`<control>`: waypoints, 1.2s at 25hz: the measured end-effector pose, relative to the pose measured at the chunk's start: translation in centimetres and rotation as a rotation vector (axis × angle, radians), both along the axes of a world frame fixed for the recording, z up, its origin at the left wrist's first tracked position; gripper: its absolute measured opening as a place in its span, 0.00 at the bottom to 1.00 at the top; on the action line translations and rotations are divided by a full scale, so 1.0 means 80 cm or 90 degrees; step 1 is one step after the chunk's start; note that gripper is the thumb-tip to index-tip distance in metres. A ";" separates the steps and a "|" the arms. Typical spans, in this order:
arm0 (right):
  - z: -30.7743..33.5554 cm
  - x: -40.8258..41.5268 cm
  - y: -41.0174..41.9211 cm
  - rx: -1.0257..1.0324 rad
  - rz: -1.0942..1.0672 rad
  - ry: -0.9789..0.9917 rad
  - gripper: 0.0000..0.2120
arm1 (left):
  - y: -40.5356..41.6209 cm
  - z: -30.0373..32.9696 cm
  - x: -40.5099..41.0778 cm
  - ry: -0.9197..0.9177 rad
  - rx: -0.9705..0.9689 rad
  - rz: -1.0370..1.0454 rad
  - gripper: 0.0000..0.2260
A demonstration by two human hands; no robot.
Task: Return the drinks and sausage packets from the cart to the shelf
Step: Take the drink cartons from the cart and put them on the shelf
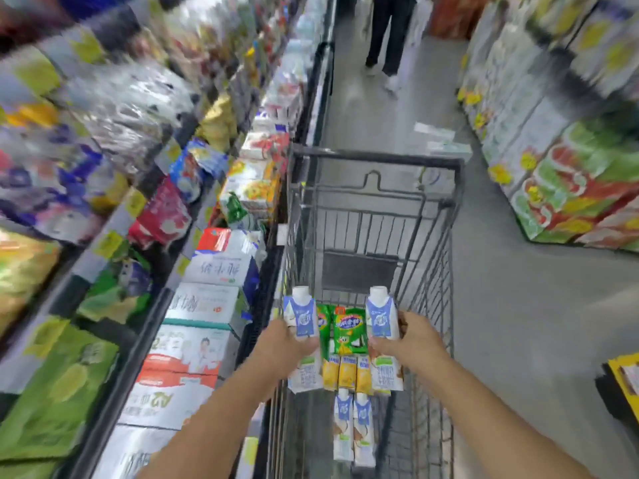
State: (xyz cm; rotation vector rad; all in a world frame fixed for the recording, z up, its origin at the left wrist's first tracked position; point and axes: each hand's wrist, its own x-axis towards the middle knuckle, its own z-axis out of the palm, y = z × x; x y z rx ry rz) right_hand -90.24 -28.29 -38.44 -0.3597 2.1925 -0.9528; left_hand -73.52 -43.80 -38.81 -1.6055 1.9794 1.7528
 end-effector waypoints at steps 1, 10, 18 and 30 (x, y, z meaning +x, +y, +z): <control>0.044 0.001 -0.009 -0.037 0.012 0.016 0.14 | -0.009 0.046 0.007 0.028 -0.035 0.014 0.17; 0.293 0.083 -0.063 -0.301 0.266 0.107 0.16 | 0.024 0.315 0.123 0.234 -0.213 0.172 0.09; 0.377 0.300 -0.074 -0.443 0.617 0.028 0.17 | 0.166 0.404 0.353 0.160 -0.379 0.460 0.08; 0.447 0.764 0.078 -0.526 1.057 -0.080 0.20 | 0.467 0.456 0.738 0.044 -0.495 0.903 0.09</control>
